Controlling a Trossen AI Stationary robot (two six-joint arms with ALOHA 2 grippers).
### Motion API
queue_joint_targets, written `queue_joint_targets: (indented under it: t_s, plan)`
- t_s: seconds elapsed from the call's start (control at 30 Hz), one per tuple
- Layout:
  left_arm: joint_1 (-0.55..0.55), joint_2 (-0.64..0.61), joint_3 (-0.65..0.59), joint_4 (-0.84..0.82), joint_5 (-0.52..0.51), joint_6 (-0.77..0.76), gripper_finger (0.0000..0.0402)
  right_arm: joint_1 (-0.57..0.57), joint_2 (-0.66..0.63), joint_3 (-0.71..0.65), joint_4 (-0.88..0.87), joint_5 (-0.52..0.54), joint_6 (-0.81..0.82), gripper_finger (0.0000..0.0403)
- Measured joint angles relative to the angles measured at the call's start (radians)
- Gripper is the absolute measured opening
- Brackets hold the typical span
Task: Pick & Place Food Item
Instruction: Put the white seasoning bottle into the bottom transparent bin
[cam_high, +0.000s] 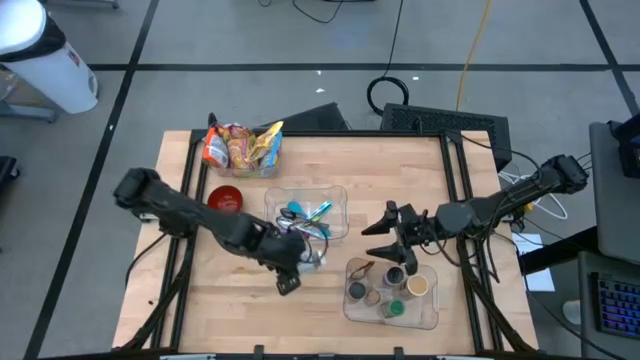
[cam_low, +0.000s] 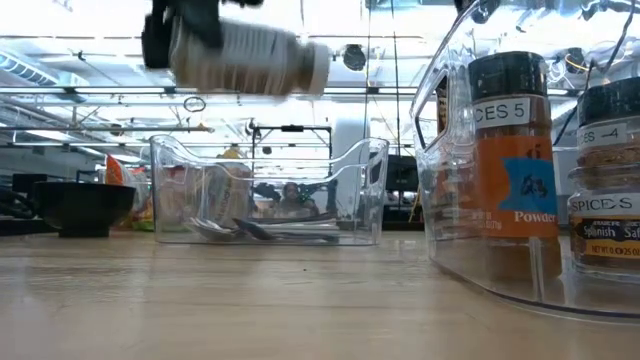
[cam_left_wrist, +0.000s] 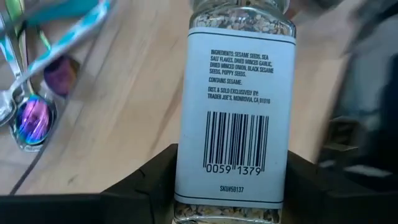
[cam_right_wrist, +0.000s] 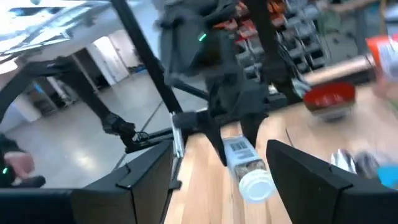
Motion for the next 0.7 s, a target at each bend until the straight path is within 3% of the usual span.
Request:
queue_joint_targets:
  t_s: [0.23,0.4,0.7]
  plan:
    - [0.053,-0.065,0.019,0.027,0.046,-0.085,0.0206,0.036,0.036,0.007,0.051,0.026,-0.112,0.0254]
    - [0.067,-0.014,0.140,0.060,0.043,-0.006,0.0206,0.041,0.123,0.055,0.055,0.027,-0.163,0.0254]
    - [0.094,0.088,0.330,-0.026,0.018,0.115,0.0206,0.026,0.213,0.080,0.101,0.038,-0.144,0.0254]
